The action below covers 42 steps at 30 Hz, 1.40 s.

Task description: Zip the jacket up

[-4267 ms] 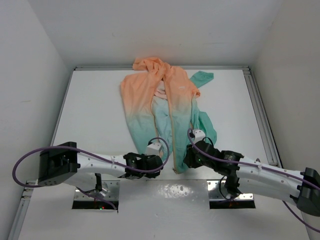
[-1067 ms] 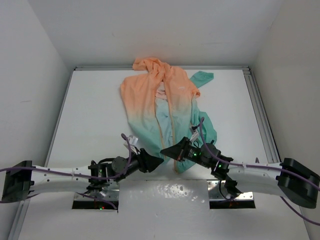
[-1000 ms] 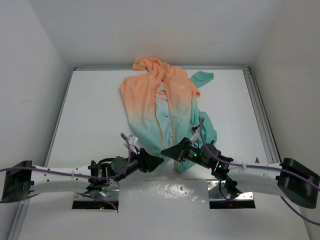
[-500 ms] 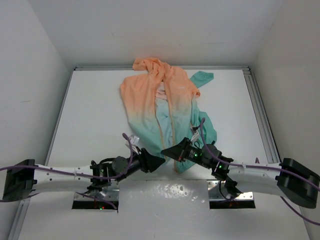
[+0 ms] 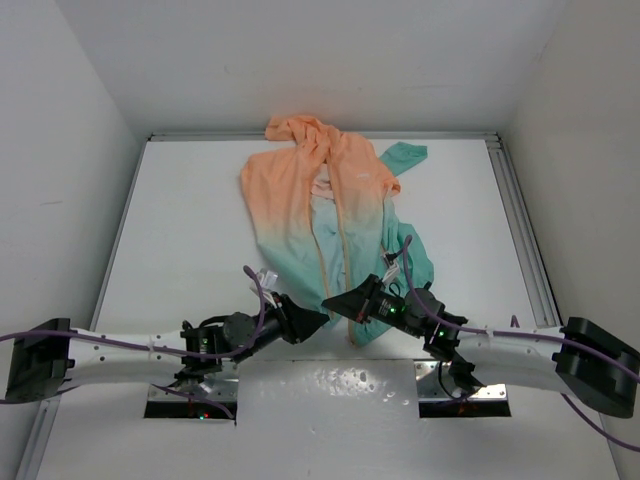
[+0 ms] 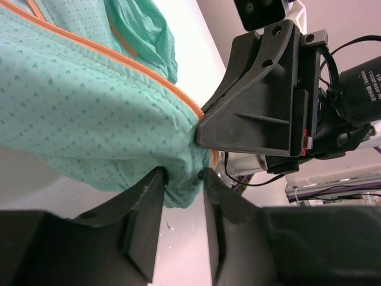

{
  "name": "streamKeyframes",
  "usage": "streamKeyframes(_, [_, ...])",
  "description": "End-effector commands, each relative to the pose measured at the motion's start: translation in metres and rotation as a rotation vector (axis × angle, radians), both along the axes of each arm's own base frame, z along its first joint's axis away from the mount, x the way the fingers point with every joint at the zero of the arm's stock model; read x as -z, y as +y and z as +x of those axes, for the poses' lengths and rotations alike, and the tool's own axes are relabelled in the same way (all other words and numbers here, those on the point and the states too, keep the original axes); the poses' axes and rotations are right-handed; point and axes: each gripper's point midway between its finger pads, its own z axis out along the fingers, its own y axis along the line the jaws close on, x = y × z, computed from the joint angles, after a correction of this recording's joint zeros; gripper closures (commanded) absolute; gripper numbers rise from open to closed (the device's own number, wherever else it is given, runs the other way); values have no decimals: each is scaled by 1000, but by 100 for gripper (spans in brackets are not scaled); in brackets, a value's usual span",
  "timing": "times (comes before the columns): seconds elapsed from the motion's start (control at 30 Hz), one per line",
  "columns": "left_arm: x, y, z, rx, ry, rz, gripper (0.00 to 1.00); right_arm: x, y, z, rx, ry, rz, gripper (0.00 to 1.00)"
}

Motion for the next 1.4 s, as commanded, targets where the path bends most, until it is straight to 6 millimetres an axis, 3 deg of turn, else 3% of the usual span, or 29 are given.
streamKeyframes(0.0, [-32, -6, 3, -15, -35, -89, 73, -15, 2, 0, -2, -23, 58, 100])
streamKeyframes(0.33, [-33, 1, 9, -54, -40, -76, 99, -3, 3, -2, -13, 10, 36, 100])
streamKeyframes(0.53, [-25, 0, 6, -29, -46, -35, 100, 10, 1, 0, 3, 17, -18, 100])
streamKeyframes(0.63, [-18, 4, 4, -25, -45, -14, 100, 17, -3, 5, 30, 3, -96, 93])
streamKeyframes(0.67, [-14, 6, 4, -27, -49, 0, 100, 17, -5, 8, 41, -19, -121, 84])
streamKeyframes(0.7, [-13, 8, 5, -32, -56, 7, 100, 29, -8, 6, 38, -5, -182, 76])
streamKeyframes(0.77, [-13, 14, 9, -54, -76, 30, 100, 28, -10, 8, 38, -35, -231, 56])
streamKeyframes(0.8, [-13, 15, 10, -60, -85, 37, 100, 36, -15, 8, 44, -28, -276, 41])
streamKeyframes(0.87, [-14, 19, 15, -83, -114, 65, 100, 39, -21, 9, 51, -48, -321, 32])
streamKeyframes(0.93, [-14, 23, 19, -99, -148, 107, 100, 46, -32, 9, 67, -56, -384, 29])
streamKeyframes(0.97, [-15, 23, 21, -106, -162, 115, 100, 49, -36, 9, 71, -53, -410, 30])
streamKeyframes(1.0, [-17, 26, 25, -123, -186, 139, 100, 56, -43, 7, 69, -46, -460, 49])
streamKeyframes(1.07, [-21, 28, 29, -139, -218, 167, 100, 66, -50, 4, 66, -29, -514, 75])
streamKeyframes(1.1, [-22, 30, 31, -150, -234, 192, 100, 76, -57, 2, 61, -11, -572, 99])
streamKeyframes(1.27, [-45, 43, 50, -250, -345, 279, 100, 106, -75, -17, -33, 37, -805, 100])
streamKeyframes(1.3, [-50, 43, 53, -257, -371, 299, 100, 100, -73, -16, -43, 15, -827, 100])
streamKeyframes(1.37, [-51, 44, 56, -273, -387, 323, 100, 108, -79, -18, -49, 7, -926, 100])
